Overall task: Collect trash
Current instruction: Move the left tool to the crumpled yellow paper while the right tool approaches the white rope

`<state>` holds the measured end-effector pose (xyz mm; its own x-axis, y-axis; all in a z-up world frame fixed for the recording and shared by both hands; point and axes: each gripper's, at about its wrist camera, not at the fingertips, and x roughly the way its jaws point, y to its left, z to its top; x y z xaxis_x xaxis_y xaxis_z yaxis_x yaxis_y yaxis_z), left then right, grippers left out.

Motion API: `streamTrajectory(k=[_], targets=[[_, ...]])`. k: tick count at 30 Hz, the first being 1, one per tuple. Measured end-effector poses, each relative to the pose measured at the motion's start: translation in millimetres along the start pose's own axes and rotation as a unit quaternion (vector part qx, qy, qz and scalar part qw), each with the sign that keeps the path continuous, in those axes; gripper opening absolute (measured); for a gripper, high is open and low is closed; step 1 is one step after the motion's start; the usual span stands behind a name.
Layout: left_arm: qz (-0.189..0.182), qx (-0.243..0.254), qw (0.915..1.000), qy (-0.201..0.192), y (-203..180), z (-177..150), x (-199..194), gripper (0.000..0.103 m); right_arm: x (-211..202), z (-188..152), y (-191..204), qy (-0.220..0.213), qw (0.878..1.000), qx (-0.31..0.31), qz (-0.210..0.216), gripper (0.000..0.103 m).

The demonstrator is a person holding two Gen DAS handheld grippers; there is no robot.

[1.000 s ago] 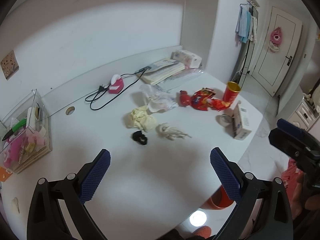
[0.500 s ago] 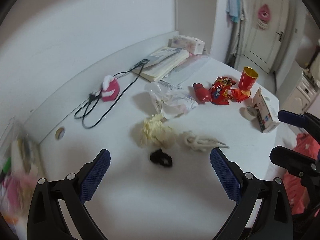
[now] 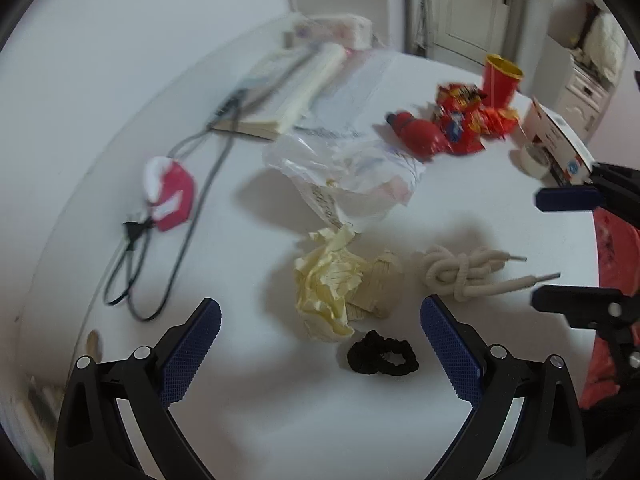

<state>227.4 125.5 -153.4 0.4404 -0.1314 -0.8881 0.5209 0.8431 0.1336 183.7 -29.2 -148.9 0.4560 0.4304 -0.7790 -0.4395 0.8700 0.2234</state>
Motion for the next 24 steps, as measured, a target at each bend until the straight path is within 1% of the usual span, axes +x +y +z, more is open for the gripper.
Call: streamTrajectory(k=[4,6,7,14,15,16,17,18,20,24], targets=[[-0.012,0.037,0.9992,0.009,-4.1,1.4,18.2,0.098,18.4,0.0,3.8,0.018,1.0,-0.016,-0.005,0.075],[-0.016,0.042,0.9989,0.012,-4.3,1.9,25.1,0.098,27.7,-0.2,4.7,0.029,0.999,-0.024,-0.007,0.066],[-0.02,0.044,0.9987,0.015,-4.3,2.9,30.4,0.098,31.4,-0.8,5.1,0.035,0.999,-0.026,-0.008,0.065],[-0.031,0.059,0.9976,0.021,-5.9,6.3,48.0,0.098,50.4,-2.1,1.0,0.048,0.998,-0.034,-0.012,0.065],[-0.033,0.06,0.9974,0.022,-6.1,6.6,50.1,0.096,52.3,-2.0,0.7,0.049,0.998,-0.034,-0.013,0.064],[-0.037,0.061,0.9971,0.023,-6.4,7.1,52.7,0.091,55.2,-1.8,-0.2,0.05,0.998,-0.034,-0.011,0.064],[-0.043,0.064,0.9967,0.027,-7.2,8.2,56.5,0.083,56.7,-1.9,-0.2,0.052,0.998,-0.033,-0.011,0.06],[-0.047,0.065,0.9963,0.031,-7.5,7.6,59.0,0.08,59.5,-2.2,-0.7,0.056,0.998,-0.033,-0.011,0.053],[-0.045,0.067,0.9961,0.036,-8.7,7.4,64.7,0.08,63.5,-3.0,-0.7,0.061,0.998,-0.033,-0.008,0.049],[-0.05,0.07,0.9956,0.038,-12.0,8.3,70.5,0.08,66.1,-4.4,0.9,0.063,0.997,-0.036,-0.009,0.049]])
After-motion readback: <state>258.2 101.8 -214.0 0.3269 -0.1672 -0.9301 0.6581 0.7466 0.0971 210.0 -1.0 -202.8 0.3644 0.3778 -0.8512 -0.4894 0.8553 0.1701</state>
